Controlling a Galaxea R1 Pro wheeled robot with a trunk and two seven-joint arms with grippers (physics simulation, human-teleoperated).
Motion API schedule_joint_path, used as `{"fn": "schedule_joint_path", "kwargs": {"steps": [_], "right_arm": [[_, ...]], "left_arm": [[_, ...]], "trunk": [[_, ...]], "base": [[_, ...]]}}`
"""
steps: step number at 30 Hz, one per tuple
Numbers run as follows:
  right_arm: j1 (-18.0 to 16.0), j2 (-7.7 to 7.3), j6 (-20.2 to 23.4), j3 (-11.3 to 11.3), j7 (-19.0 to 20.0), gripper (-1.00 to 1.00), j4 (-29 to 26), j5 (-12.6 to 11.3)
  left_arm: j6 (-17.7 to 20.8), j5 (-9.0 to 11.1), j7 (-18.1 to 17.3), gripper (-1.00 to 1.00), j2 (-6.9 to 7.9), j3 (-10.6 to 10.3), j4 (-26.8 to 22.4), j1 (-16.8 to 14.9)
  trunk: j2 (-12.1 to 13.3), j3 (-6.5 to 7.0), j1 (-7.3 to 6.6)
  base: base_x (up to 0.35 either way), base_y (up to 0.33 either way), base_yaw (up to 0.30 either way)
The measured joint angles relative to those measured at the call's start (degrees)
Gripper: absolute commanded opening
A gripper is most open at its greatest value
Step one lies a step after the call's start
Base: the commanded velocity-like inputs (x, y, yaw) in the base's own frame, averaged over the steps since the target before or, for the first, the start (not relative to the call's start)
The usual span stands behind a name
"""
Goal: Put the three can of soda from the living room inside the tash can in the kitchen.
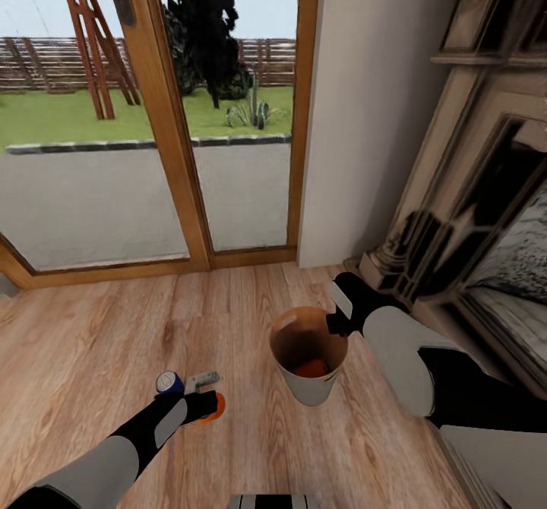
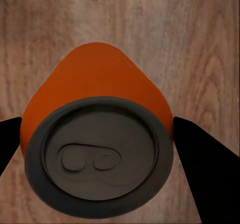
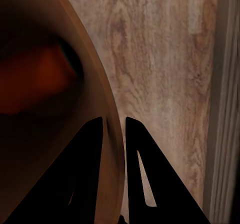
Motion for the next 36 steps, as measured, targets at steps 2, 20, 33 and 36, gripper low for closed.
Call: {"fn": "schedule_joint_path", "kwargs": {"steps": [2,20,33,36], "right_arm": [[0.1,-0.05,0.0,0.0,0.0,-1.00,0.3,0.1],[0.5,-0.29,-0.2,-0.3,-2.3,-1.00,0.8,-0.9],[0.6,-0.11,-3.4,-0.1,-5.8,-1.00,1.8,-1.1],[0.6,0.03,-6.0,0.4,-5.9,-1.00,3.6,-0.5]], "left_arm": [[0.9,0.0,0.0,-1.00,0.07,0.0,-1.1,0.1],[27.5,0.4,0.5,-1.00,11.02,5.0,-36.9,5.0],[40.4,0.5,0.6,-1.00,11.67,14.3,-60.1,5.2],[40.4,0.6,0.6,-1.00,11.70,14.4,-61.1,5.3]], "trunk": [[0.0,0.44,-0.05],[3.0,4.15,-1.86],[8.2,6.47,-4.72],[9.4,7.01,-5.37]], "base": [[0.000,0.000,0.000],[0.000,0.000,0.000],[0.000,0.000,0.000],[0.000,0.000,0.000]]}}
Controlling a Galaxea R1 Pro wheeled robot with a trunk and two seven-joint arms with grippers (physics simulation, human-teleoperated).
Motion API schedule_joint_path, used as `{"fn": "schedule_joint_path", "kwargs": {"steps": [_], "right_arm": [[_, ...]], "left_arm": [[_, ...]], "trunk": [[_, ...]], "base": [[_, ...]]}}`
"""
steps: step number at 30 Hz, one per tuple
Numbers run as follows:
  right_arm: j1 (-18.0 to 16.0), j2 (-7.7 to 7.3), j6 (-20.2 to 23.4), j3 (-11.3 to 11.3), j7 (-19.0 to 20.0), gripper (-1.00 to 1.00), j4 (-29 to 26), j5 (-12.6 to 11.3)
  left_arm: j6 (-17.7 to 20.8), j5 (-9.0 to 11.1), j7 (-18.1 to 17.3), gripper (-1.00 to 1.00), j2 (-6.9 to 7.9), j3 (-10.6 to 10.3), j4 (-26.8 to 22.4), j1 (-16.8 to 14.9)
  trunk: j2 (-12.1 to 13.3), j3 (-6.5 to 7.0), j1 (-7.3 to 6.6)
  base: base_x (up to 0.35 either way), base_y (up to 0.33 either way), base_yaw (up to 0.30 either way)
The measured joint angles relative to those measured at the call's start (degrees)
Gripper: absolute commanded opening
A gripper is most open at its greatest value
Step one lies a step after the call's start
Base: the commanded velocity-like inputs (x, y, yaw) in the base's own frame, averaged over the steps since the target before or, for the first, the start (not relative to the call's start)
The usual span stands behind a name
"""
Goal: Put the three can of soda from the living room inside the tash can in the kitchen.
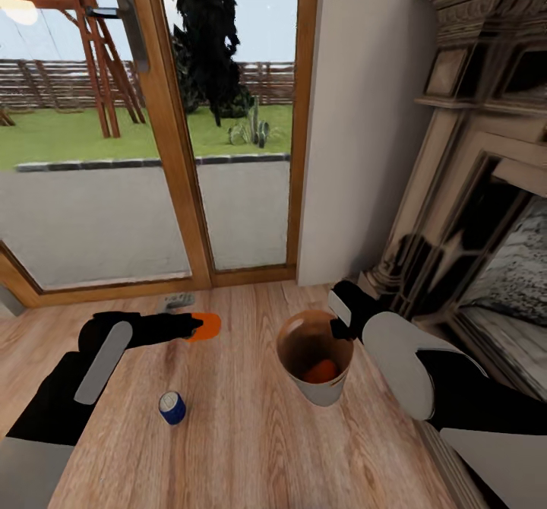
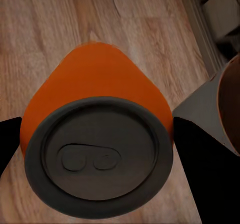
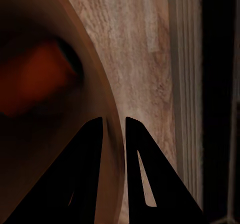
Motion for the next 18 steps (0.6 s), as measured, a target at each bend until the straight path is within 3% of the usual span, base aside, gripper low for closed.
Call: {"fn": "schedule_joint_path", "kwargs": {"steps": [4,8,13,17,18], "right_arm": [[0.0,0.18,-2.7,-0.3,0.1,-1.00,1.8,-0.7],[0.0,0.33,-3.7,-0.2,0.1,-1.00,2.6,-0.6],[0.0,0.44,-3.9,0.0,0.0,-1.00,3.6,0.0],[0.0,0.51,-4.8,-0.3,0.1,-1.00,3.8,-0.4],[0.0,0.55,-5.7,-0.2,0.1,-1.00,3.9,-0.5]], "left_arm": [[0.0,0.5,0.0,-1.00,0.04,0.0,-1.2,0.0],[0.0,3.3,0.0,-1.00,0.25,-0.1,-2.1,0.0],[0.0,9.8,-0.1,-1.00,0.42,-0.5,-3.8,0.0],[0.0,12.7,-0.1,-1.00,0.44,-0.6,-4.4,0.0],[0.0,14.4,-0.1,-1.00,0.45,-0.6,-4.5,0.0]], "trunk": [[1.6,0.72,-0.88],[3.2,1.44,-1.76],[5.2,2.34,-2.86],[6.8,3.05,-3.74],[7.2,3.23,-3.95]], "base": [[0.000,0.000,0.000],[0.000,0.000,0.000],[0.000,0.000,0.000],[0.000,0.000,0.000],[0.000,0.000,0.000]]}}
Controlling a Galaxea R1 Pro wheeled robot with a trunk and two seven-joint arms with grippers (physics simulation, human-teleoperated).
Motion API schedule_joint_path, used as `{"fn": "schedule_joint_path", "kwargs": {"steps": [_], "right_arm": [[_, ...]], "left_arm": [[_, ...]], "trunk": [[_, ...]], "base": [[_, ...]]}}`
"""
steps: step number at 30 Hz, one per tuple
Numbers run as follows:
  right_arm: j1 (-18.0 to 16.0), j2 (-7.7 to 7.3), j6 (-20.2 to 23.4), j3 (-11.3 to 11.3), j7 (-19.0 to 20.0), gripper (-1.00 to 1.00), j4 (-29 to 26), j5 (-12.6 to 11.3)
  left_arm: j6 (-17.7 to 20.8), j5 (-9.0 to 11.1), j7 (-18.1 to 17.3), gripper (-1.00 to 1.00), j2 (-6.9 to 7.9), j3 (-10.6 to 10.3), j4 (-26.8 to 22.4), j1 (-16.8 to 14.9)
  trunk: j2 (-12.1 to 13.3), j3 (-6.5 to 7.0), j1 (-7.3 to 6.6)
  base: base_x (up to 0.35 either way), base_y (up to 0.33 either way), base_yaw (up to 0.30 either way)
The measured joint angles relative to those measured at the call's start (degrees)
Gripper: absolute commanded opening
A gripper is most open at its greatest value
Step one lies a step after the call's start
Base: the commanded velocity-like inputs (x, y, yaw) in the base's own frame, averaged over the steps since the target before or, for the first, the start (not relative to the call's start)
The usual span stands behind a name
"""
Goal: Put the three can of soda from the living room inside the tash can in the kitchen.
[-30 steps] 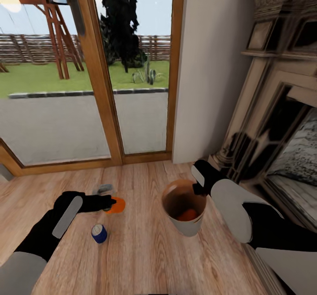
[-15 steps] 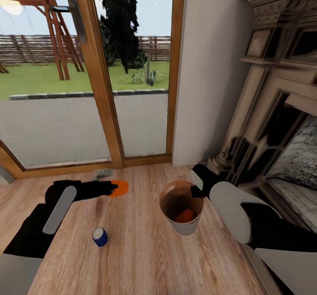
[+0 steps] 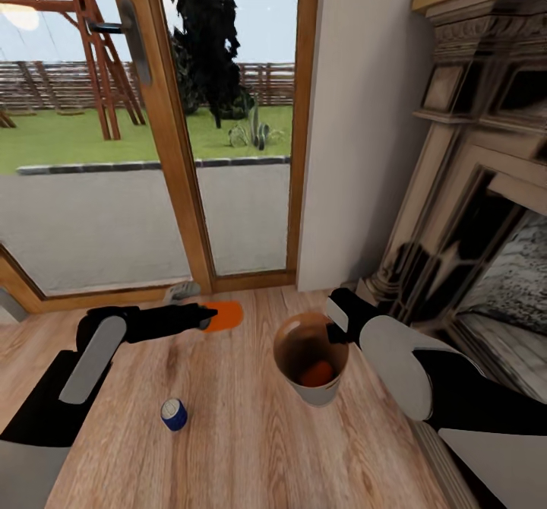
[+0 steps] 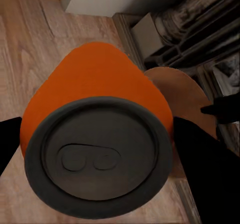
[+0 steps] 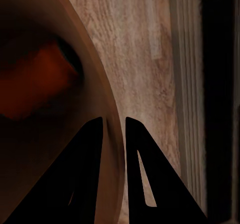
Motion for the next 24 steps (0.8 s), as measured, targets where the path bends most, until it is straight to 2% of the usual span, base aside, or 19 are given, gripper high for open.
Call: {"fn": "schedule_joint_path", "kwargs": {"steps": [2,4,9,18,20,24], "right_arm": [[0.0,0.02,-0.7,0.2,0.0,-1.00,0.0,0.2],[0.0,0.05,-1.5,0.4,0.0,-1.00,0.1,0.3],[0.0,0.13,-2.1,0.1,0.1,-1.00,0.2,-0.2],[0.0,0.21,-5.9,0.5,0.1,-1.00,1.6,0.3],[0.0,0.52,-6.4,0.4,0.1,-1.00,2.1,0.2],[0.0,0.85,-6.7,0.2,0.1,-1.00,2.3,0.1]], "left_arm": [[0.0,1.4,0.0,-1.00,0.00,0.0,-0.4,0.0],[0.0,4.3,0.0,-1.00,0.01,-0.1,-2.0,0.0],[0.0,7.5,0.0,-1.00,0.08,-0.2,-3.4,0.0],[0.0,9.0,-0.2,-1.00,0.07,-1.0,-4.6,0.0],[0.0,9.2,-0.2,-1.00,0.03,-3.3,-4.8,0.0],[0.0,9.1,-0.2,-1.00,0.03,-5.5,-4.9,0.0]], "trunk": [[0.8,0.36,-0.44],[1.6,0.72,-0.88],[3.6,1.62,-1.98],[7.2,3.23,-3.95],[8.0,3.59,-4.39],[9.6,4.31,-5.27]], "base": [[0.000,0.000,0.000],[0.000,0.000,0.000],[0.000,0.000,0.000],[0.000,0.000,0.000],[0.000,0.000,0.000],[0.000,0.000,0.000]]}}
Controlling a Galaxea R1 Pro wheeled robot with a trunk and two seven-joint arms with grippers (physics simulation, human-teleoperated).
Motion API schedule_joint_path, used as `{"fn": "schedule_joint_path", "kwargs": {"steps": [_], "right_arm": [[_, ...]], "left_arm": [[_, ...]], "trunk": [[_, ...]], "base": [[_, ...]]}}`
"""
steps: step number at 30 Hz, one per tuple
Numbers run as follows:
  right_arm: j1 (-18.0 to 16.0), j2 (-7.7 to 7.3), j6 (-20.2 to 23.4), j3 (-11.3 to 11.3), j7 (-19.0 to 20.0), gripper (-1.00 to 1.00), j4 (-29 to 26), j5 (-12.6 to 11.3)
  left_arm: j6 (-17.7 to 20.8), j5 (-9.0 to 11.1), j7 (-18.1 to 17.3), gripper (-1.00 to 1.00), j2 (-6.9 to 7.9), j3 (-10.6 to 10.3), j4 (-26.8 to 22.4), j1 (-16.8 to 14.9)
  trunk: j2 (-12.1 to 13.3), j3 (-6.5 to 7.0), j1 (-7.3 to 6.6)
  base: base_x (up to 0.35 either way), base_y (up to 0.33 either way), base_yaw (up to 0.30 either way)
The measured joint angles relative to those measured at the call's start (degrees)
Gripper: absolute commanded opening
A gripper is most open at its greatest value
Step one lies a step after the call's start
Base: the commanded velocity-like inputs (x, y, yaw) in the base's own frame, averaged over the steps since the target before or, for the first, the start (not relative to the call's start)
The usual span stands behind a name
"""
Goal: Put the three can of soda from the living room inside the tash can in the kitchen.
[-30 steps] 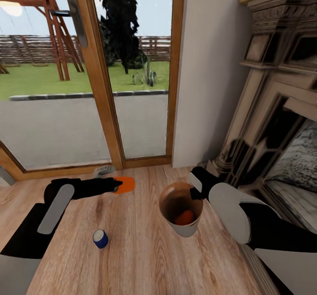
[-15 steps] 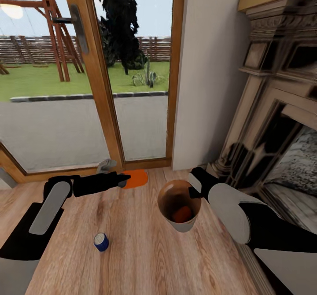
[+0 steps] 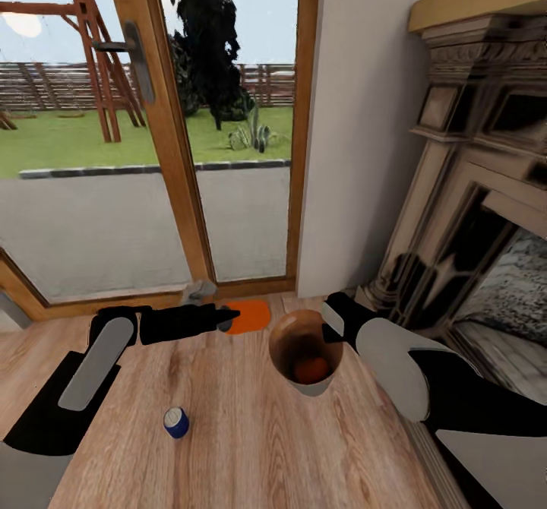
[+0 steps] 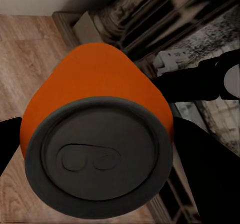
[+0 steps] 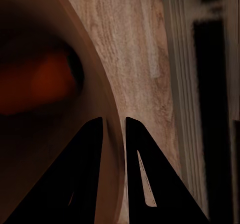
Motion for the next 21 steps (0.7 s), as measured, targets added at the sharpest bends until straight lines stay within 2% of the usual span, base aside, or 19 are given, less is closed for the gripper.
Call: {"fn": "schedule_joint_path", "kwargs": {"steps": [3,7,10,21], "right_arm": [[0.0,0.31,0.0,0.5,0.0,-1.00,0.1,0.3],[0.0,0.34,-0.1,-0.1,0.1,-1.00,0.1,-0.1],[0.0,0.33,-0.1,0.3,0.1,-1.00,0.2,0.1],[0.0,0.33,-0.2,0.4,0.1,-1.00,0.2,0.0]], "left_arm": [[0.0,0.1,0.0,-1.00,-0.07,-1.5,-0.1,0.0],[0.0,0.0,0.0,-1.00,-0.09,-3.9,-0.1,0.0],[0.0,0.0,0.0,-1.00,-0.10,-4.9,-0.1,0.0],[0.0,-0.3,0.4,-1.00,-0.73,-6.4,0.3,0.0]], "trunk": [[1.2,0.54,-0.66],[2.8,1.26,-1.54],[4.0,1.80,-2.20],[8.4,3.77,-4.61]], "base": [[0.000,0.000,0.000],[0.000,0.000,0.000],[0.000,0.000,0.000],[0.000,0.000,0.000]]}}
